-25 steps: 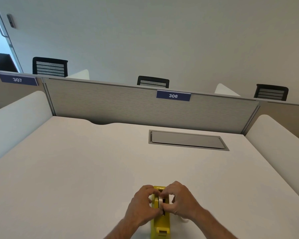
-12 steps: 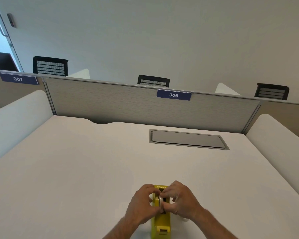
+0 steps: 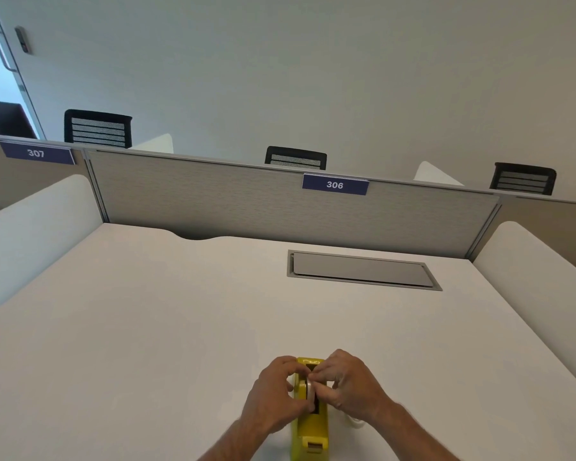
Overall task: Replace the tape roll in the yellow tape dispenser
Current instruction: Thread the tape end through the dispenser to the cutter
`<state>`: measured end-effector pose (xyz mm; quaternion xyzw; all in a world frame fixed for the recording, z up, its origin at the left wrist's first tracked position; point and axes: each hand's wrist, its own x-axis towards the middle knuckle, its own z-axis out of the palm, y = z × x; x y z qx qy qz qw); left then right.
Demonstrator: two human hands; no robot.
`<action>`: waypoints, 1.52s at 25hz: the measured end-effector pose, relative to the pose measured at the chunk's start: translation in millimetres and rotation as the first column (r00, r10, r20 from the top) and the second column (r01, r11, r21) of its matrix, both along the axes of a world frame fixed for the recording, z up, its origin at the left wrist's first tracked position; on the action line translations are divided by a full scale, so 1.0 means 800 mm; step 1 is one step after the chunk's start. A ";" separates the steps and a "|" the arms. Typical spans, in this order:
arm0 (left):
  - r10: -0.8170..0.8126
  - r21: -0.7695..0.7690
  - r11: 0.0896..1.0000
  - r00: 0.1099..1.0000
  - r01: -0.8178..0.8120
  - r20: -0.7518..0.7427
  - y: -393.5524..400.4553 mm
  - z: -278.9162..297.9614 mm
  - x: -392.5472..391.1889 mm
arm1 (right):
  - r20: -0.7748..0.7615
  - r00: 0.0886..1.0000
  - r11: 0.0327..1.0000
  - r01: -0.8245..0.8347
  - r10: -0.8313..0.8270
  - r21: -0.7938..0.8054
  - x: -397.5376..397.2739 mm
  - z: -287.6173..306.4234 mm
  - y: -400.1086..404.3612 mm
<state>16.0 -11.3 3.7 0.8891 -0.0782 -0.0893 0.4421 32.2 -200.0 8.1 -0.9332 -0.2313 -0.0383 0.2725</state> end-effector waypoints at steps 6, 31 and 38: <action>-0.002 -0.007 1.000 1.000 0.002 -0.013 0.000 0.003 0.000 | 0.039 0.999 1.000 -0.011 0.011 0.001 0.003 -0.005 -0.001; -0.002 0.002 1.000 0.999 0.002 -0.046 0.001 0.002 -0.001 | 0.087 0.996 1.000 -0.018 0.018 0.000 -0.003 -0.005 0.001; 0.002 0.014 1.000 0.999 -0.002 -0.049 0.000 0.002 0.000 | 0.050 0.998 1.000 0.023 -0.023 0.007 -0.008 -0.003 0.004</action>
